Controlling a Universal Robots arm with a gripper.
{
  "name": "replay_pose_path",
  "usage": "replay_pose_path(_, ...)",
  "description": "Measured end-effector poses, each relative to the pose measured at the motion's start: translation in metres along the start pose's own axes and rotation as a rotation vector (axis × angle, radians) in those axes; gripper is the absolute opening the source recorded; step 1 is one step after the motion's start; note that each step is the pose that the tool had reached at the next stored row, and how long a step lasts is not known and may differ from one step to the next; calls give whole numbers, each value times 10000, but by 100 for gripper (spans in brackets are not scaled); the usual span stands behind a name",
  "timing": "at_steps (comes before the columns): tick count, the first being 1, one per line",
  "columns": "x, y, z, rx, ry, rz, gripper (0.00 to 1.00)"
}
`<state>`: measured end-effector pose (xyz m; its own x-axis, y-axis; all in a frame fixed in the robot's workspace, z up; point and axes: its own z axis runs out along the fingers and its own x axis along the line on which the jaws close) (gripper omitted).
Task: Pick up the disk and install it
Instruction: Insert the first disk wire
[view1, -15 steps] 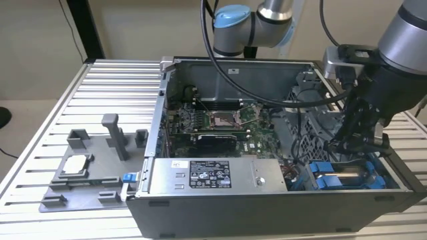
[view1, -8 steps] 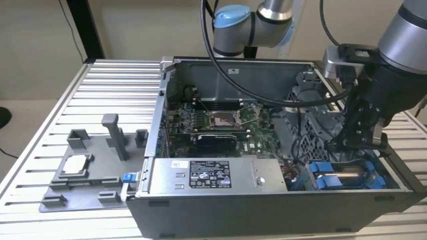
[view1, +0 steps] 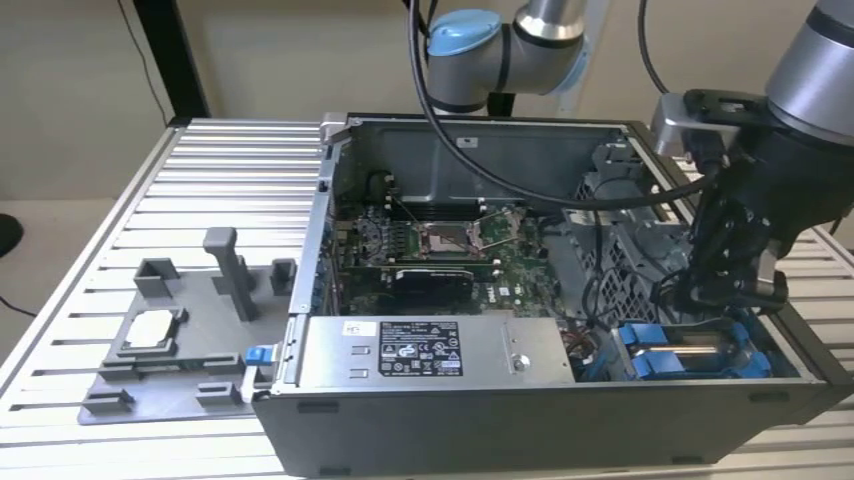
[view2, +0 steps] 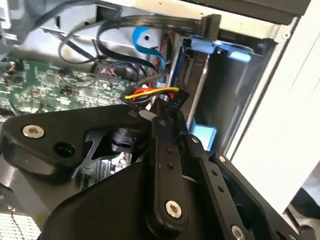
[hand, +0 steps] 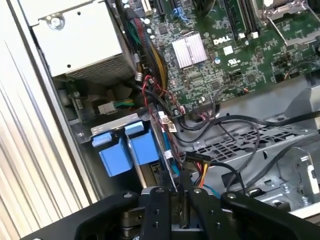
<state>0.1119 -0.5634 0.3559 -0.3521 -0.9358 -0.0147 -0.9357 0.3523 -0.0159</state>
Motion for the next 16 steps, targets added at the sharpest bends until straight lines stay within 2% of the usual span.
replay_pose_path(1,-1,-4,6,0,36,-88,0)
replay_pose_path(4,-3,-8,32,14,89,-435,0)
replay_pose_path(9,-4,-9,53,15,110,-1242,0)
replay_pose_path(16,-11,-7,54,15,110,-1299,0)
